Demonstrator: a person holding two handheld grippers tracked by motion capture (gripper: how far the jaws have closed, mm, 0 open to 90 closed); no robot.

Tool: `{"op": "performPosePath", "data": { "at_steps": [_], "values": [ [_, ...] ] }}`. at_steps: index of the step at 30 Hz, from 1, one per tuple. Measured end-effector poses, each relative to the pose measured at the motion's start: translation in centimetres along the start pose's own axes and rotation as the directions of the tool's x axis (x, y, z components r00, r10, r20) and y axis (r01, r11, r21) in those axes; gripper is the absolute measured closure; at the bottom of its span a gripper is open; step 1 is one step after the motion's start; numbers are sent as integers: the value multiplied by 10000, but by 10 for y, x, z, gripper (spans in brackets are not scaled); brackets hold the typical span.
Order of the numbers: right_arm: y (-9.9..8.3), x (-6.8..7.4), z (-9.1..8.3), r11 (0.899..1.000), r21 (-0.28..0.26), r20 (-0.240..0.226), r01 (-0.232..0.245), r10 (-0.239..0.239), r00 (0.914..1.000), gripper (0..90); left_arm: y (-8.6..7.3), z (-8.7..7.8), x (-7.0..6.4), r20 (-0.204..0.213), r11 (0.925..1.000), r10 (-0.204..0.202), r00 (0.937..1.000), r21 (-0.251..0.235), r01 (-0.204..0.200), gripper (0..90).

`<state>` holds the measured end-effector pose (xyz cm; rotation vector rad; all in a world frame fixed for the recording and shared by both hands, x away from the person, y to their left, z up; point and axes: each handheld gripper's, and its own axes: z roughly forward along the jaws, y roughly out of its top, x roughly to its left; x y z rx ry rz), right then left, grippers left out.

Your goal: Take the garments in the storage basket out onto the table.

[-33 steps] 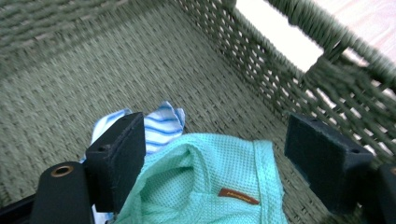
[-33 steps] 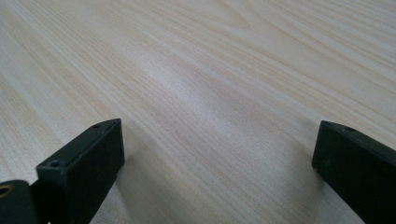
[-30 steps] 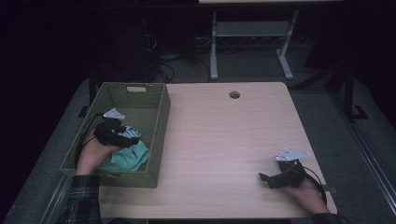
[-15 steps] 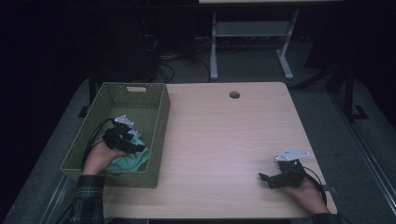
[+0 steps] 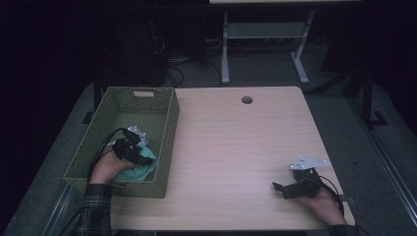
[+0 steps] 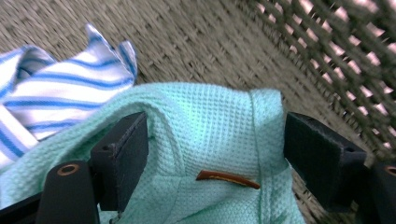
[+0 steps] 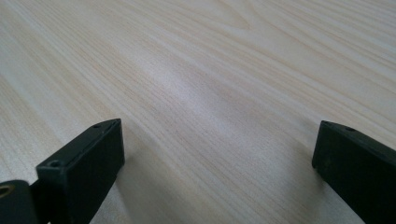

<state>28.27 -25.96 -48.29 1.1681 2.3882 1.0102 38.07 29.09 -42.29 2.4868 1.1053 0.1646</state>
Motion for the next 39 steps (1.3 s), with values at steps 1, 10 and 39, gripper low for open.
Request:
{"op": "performPosePath", "data": {
  "at_steps": [1,10,39],
  "values": [
    [0,0,0,10000,-3,-1,1,-1,10000,19,0,0,0,-9,9998,106,9999,170,-106,224],
    [0,0,0,10000,-1,-2,1,-1,10000,19,1,9,-2,-66,9960,16,10000,896,-10,300],
    [0,0,0,10000,-3,-3,0,0,10000,19,-1,-28,7,456,9836,-1170,9921,-1330,1221,771]
  ]
}}
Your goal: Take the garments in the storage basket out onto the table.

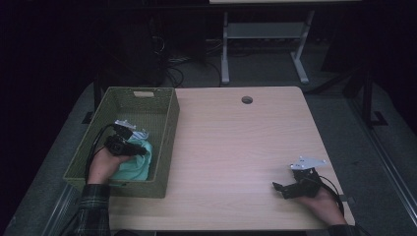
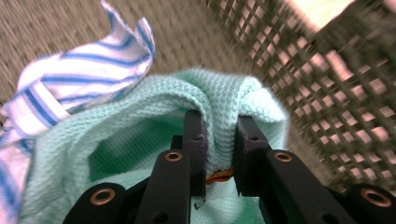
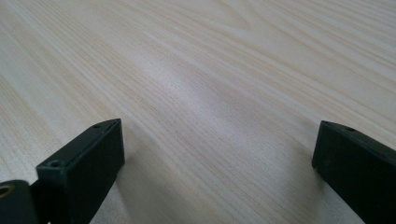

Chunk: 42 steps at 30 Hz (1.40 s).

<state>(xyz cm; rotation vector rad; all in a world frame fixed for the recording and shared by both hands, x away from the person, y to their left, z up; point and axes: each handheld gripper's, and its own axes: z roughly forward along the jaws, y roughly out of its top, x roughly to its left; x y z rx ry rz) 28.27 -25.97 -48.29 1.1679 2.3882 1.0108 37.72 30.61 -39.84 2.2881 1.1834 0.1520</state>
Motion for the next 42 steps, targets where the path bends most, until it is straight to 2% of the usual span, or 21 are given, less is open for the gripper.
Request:
{"op": "performPosePath", "data": {
  "at_steps": [5,7,11,17,18,19,20,23,24,25,31,35,36,40,42],
  "values": [
    [0,0,0,10000,0,0,-2,2,10000,19,-1,-11,2,263,9950,-128,9996,-985,154,774],
    [0,0,0,10000,1,-1,-1,1,10000,19,-1,-16,3,466,9899,-109,9989,-1406,174,774],
    [0,0,0,10000,1,-1,-2,2,10000,19,-2,-26,5,530,9776,-92,9986,-2097,201,774],
    [0,0,0,10000,1,-1,-1,1,10000,19,-3,-40,6,594,9490,-69,9982,-3143,252,774],
    [0,0,0,10000,1,-1,2,-2,10000,19,-3,-44,6,642,9385,-78,9979,-3439,295,774],
    [0,0,0,10000,1,-1,2,-2,10000,19,-3,-44,6,642,9385,-78,9979,-3439,295,774],
    [0,0,0,10000,0,0,2,-2,10000,19,-3,-47,6,636,9321,-60,9980,-3609,287,774],
    [0,0,0,10000,-2,1,4,-4,10000,19,-1,-53,4,608,9224,64,9981,-3859,176,774],
    [0,0,0,10000,-2,-2,6,-6,10000,19,1,-58,2,623,9154,151,9979,-4024,113,775],
    [0,0,0,10000,-2,-2,6,-6,10000,19,1,-58,2,623,9154,151,9979,-4024,113,775],
    [0,0,0,10000,-3,8,-4,4,10000,19,7,-71,-3,708,8981,352,9969,-4398,-5,775],
    [0,0,0,10000,25,-6,-54,54,10000,19,12,-77,-7,886,8908,470,9950,-4543,-16,775],
    [0,0,0,10000,23,-7,-53,53,10000,19,13,-79,-7,886,8912,512,9948,-4536,-55,775],
    [0,0,0,10000,26,-7,-52,52,10000,19,18,-88,-9,947,8802,644,9934,-4744,-119,774],
    [0,0,0,10000,22,-2,-45,45,10000,19,22,-94,-12,1023,8719,704,9923,-4896,-114,775]
  ]
}}
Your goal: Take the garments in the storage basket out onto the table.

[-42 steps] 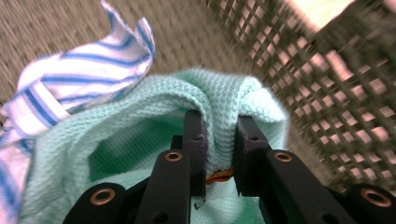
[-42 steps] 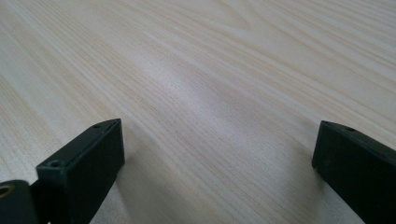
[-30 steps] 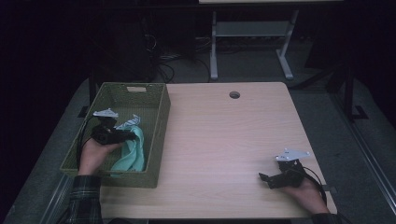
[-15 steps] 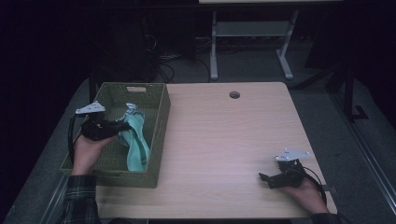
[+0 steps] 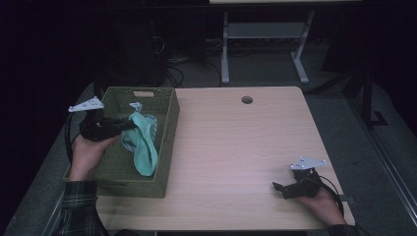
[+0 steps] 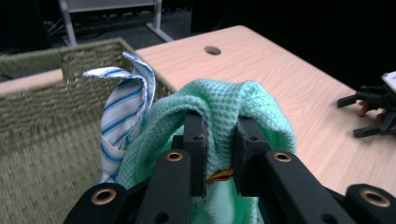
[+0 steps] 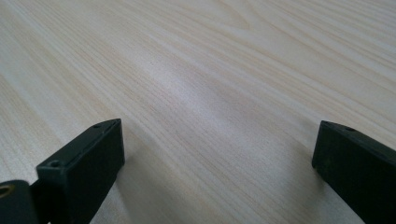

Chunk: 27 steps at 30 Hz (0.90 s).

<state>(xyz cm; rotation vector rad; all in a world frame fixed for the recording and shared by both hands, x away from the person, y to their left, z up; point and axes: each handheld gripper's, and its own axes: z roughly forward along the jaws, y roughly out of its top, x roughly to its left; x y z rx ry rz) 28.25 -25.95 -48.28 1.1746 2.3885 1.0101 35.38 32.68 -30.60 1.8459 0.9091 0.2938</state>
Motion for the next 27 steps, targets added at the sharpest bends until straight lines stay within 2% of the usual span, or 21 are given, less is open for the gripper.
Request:
{"op": "performPosePath", "data": {
  "at_steps": [9,27],
  "values": [
    [0,0,0,10000,-2,9,-3,3,10000,20,18,-8,-8,360,9991,118,9993,-414,-103,775],
    [0,0,0,10000,2,-1,-9,9,10000,19,53,-8,-31,951,9948,574,9938,-890,-490,774]
  ]
}}
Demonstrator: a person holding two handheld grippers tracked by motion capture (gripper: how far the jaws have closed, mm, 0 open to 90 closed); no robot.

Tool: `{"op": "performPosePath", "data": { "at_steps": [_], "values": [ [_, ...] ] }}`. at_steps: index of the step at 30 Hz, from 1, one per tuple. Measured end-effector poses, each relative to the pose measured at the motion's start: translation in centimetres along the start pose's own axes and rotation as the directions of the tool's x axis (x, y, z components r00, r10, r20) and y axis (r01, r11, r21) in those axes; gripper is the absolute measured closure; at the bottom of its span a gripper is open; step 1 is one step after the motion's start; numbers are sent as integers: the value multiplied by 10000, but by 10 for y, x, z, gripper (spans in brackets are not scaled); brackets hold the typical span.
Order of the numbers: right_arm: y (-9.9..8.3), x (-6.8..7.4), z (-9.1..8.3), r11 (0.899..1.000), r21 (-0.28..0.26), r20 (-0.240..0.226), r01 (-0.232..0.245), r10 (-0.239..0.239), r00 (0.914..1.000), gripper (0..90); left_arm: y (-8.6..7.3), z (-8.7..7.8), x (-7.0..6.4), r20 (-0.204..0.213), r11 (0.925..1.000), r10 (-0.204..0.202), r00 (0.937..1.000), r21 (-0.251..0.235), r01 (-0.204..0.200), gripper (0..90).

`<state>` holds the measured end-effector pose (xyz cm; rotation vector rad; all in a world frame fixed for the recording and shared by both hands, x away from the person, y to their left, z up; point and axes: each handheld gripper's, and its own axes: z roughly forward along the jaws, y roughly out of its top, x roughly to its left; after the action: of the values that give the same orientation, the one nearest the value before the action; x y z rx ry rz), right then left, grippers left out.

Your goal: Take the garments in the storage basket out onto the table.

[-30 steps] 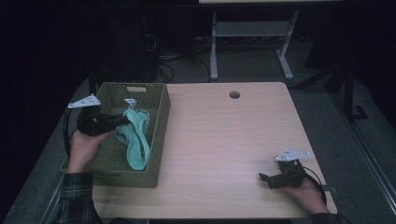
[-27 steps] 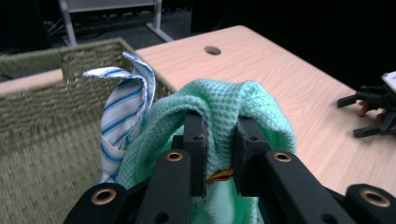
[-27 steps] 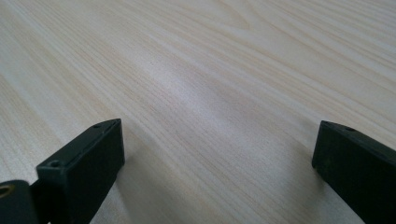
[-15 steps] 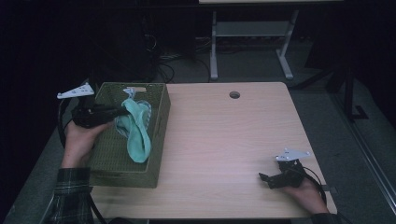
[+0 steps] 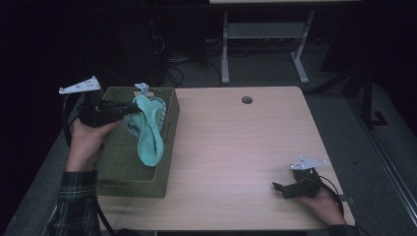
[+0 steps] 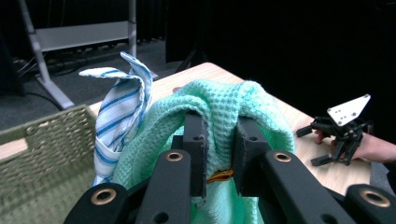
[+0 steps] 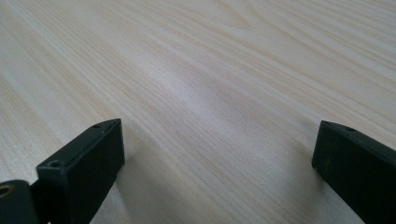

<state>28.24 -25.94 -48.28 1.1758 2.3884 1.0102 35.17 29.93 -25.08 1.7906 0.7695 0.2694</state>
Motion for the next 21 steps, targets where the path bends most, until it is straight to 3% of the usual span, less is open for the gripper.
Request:
{"op": "performPosePath", "data": {
  "at_steps": [11,21],
  "values": [
    [0,0,0,10000,-8,3,10,-10,10000,20,26,15,-23,590,9983,573,9966,-116,-567,775],
    [0,0,0,10000,-13,7,13,-13,10000,19,36,37,-37,1026,9972,753,9919,-107,-746,775]
  ]
}}
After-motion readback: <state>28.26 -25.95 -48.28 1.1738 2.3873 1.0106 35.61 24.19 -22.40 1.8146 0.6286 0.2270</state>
